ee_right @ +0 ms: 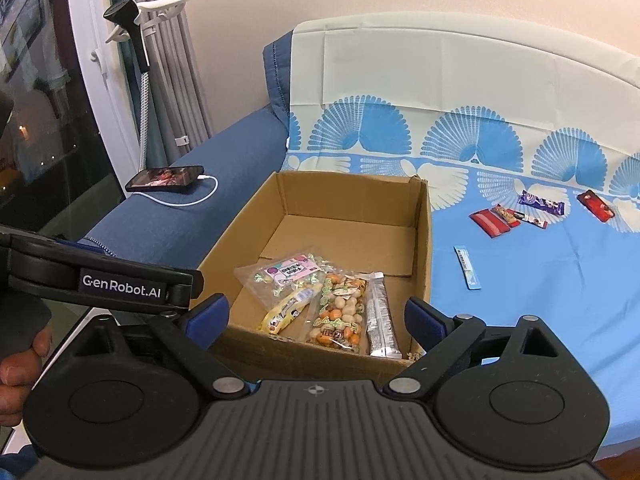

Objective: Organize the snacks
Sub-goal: 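Lift both open tools out of the box, then reach to the snacks and grasp the red packet with left tool while right grasps red coffee pouch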

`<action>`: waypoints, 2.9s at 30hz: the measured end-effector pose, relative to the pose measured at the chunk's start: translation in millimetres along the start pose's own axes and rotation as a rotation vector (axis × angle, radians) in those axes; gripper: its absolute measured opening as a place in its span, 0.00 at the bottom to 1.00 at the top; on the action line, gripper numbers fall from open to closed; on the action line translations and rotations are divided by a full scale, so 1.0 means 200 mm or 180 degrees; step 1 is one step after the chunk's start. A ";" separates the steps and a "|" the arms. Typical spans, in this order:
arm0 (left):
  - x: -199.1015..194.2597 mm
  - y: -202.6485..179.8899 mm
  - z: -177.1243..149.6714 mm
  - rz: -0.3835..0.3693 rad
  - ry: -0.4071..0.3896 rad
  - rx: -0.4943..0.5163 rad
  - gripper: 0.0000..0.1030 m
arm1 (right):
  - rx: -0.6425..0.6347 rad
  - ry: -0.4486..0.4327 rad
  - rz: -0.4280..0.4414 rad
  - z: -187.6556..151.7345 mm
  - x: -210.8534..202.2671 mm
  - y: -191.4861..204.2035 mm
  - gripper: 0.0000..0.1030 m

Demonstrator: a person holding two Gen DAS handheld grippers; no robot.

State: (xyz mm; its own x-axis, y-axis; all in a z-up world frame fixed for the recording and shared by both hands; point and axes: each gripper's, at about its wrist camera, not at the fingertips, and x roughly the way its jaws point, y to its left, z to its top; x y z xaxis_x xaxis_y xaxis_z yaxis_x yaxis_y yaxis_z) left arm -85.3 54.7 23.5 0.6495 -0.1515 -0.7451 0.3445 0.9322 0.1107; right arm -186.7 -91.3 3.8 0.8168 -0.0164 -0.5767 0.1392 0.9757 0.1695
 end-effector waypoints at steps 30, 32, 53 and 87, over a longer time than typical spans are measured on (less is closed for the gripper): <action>0.14 -0.75 0.43 -0.0527 0.0206 0.0463 1.00 | 0.0599 -0.0405 -0.0727 0.16 -0.18 -0.82 0.95; 0.17 -0.81 0.45 -0.0543 0.0231 0.0506 1.00 | 0.0625 -0.0403 -0.0792 0.17 -0.18 -0.90 0.95; 1.44 -1.63 1.16 -0.0479 0.1452 0.0328 1.00 | 0.0440 -0.0298 -0.1780 0.49 0.47 -2.24 0.98; 2.28 -1.72 1.28 -0.0448 0.1605 -0.0444 0.43 | 0.0704 -0.0050 -0.1840 0.45 1.82 -3.23 0.53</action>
State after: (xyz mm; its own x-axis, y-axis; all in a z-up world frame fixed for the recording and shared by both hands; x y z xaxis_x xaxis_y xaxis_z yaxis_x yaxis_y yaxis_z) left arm 266.1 -420.0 -186.7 0.1860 -0.1335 -0.9734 0.2891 0.9543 -0.0757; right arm 71.0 -747.4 -243.4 0.5824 -0.5337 -0.6131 0.6732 0.7395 -0.0043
